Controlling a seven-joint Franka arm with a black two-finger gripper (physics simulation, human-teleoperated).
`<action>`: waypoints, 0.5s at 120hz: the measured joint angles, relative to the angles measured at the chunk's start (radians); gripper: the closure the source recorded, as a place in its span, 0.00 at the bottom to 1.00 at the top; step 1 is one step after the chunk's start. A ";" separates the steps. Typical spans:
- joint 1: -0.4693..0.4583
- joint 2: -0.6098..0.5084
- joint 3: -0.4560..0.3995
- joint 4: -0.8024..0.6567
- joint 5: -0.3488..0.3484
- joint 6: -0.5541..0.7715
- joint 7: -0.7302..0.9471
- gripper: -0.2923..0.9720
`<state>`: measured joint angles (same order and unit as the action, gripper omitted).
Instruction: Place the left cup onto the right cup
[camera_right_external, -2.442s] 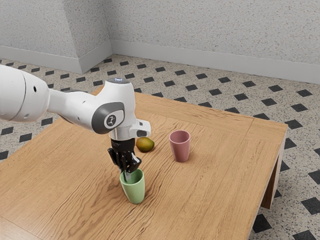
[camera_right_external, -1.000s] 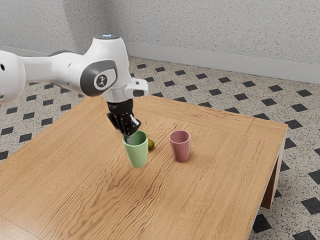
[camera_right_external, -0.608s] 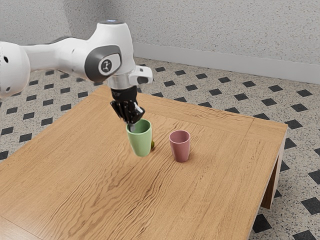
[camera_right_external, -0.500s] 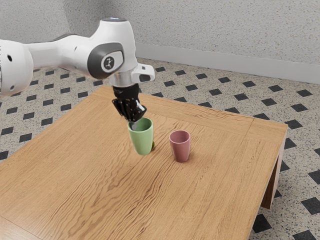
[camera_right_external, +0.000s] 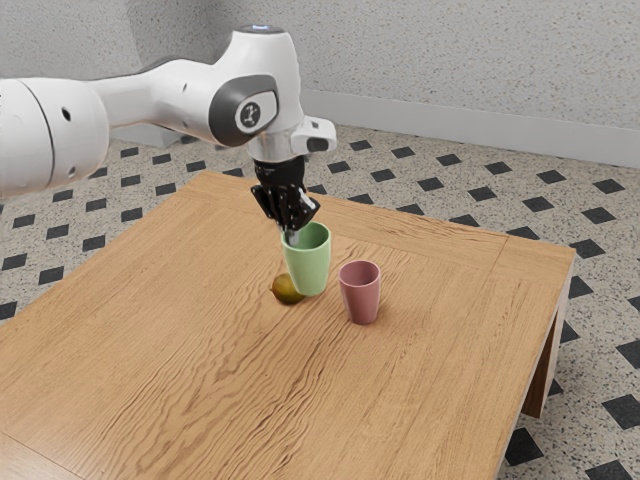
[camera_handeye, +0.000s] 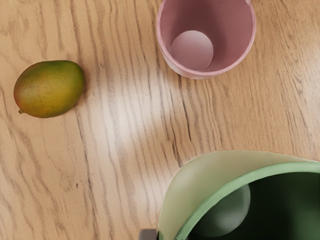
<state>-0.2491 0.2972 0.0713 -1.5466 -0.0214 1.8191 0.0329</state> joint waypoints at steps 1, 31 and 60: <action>0.000 0.003 -0.001 0.004 0.000 0.000 0.000 0.85; 0.003 0.060 -0.018 0.088 -0.001 -0.008 0.001 0.85; 0.016 0.118 -0.025 0.172 -0.001 -0.028 0.002 0.85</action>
<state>-0.2329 0.4149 0.0464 -1.3750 -0.0222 1.7906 0.0351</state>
